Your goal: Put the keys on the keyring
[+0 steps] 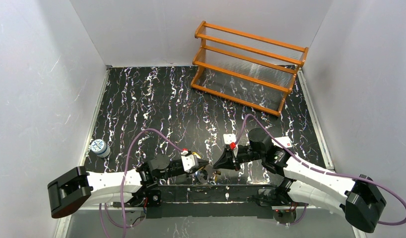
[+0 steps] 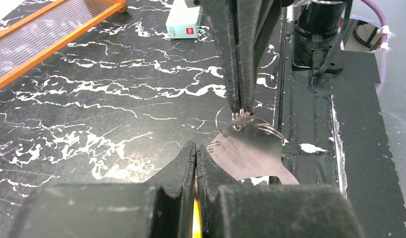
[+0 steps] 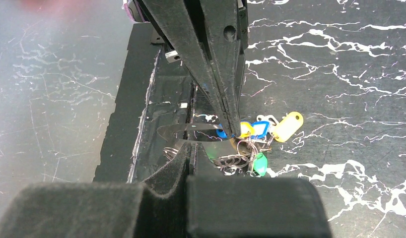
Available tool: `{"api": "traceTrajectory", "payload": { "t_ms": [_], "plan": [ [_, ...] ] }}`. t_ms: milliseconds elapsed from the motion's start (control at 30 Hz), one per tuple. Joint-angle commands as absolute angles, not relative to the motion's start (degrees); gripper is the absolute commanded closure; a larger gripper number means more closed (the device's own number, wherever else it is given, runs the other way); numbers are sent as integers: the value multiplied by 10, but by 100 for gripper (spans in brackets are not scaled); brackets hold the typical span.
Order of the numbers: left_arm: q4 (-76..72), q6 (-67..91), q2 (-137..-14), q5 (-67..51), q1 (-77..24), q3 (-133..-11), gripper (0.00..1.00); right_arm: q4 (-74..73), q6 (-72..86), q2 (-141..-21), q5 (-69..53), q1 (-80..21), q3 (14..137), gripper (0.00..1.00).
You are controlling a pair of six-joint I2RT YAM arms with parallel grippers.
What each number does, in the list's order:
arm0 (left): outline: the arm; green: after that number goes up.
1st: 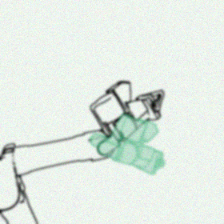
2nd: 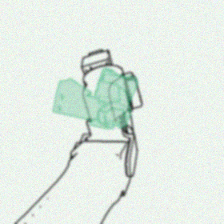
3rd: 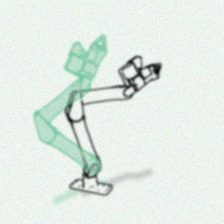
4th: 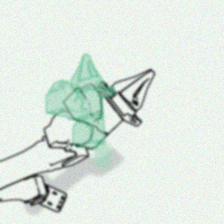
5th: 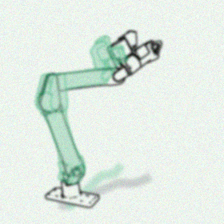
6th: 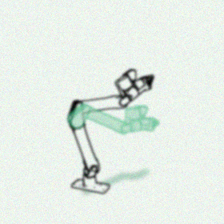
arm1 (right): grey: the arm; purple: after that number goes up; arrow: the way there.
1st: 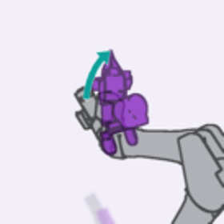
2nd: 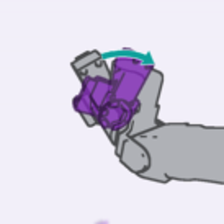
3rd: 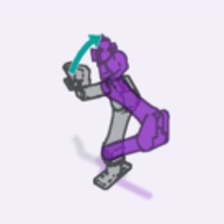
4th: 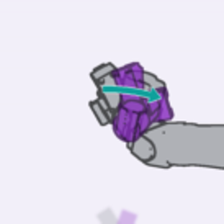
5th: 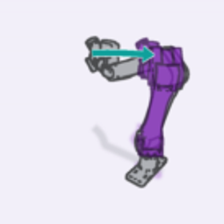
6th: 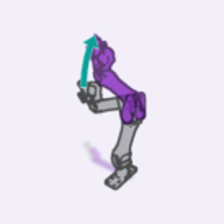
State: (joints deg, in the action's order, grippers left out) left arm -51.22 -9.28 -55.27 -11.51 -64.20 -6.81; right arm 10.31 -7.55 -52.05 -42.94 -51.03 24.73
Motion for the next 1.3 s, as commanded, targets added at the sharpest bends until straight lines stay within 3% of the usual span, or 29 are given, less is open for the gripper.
{"api": "traceTrajectory", "payload": {
  "t_ms": [0, 267, 400, 633, 667, 700, 733, 867, 967, 1067, 1267],
  "plan": [
    [-505, -81, -538, -71, -641, -66, 100, 110, -85, -501, -435, -511, 252, 99],
    [-505, -90, -538, -124, -641, -78, 99, 120, -75, -507, -433, -511, 260, 99],
    [-505, -68, -539, -141, -641, -86, 72, 136, -50, -514, -431, -511, 267, 99],
    [-507, -42, -552, -144, -641, -95, 67, 170, -5, -530, -385, -511, 255, 99],
    [-506, -40, -553, -131, -641, -92, 67, 173, 9, -535, -362, -511, 248, 95],
    [-506, -36, -552, -113, -641, -89, 67, 172, 17, -541, -342, -511, 244, 81],
    [-503, -29, -549, -87, -641, -86, 62, 164, 19, -545, -324, -511, 245, 64],
    [-456, 44, -517, 40, -641, -75, 35, 128, 35, -532, -244, -511, 260, 26],
    [-378, 118, -490, 128, -641, -85, 25, 130, 82, -513, -164, -511, 251, 5],
    [-258, 221, -479, 198, -641, -113, 20, 92, 173, -517, -66, -510, 264, 1],
    [-107, 428, -514, 203, -641, -145, 25, -83, 271, -606, -37, -495, 348, 2]
  ]
}}
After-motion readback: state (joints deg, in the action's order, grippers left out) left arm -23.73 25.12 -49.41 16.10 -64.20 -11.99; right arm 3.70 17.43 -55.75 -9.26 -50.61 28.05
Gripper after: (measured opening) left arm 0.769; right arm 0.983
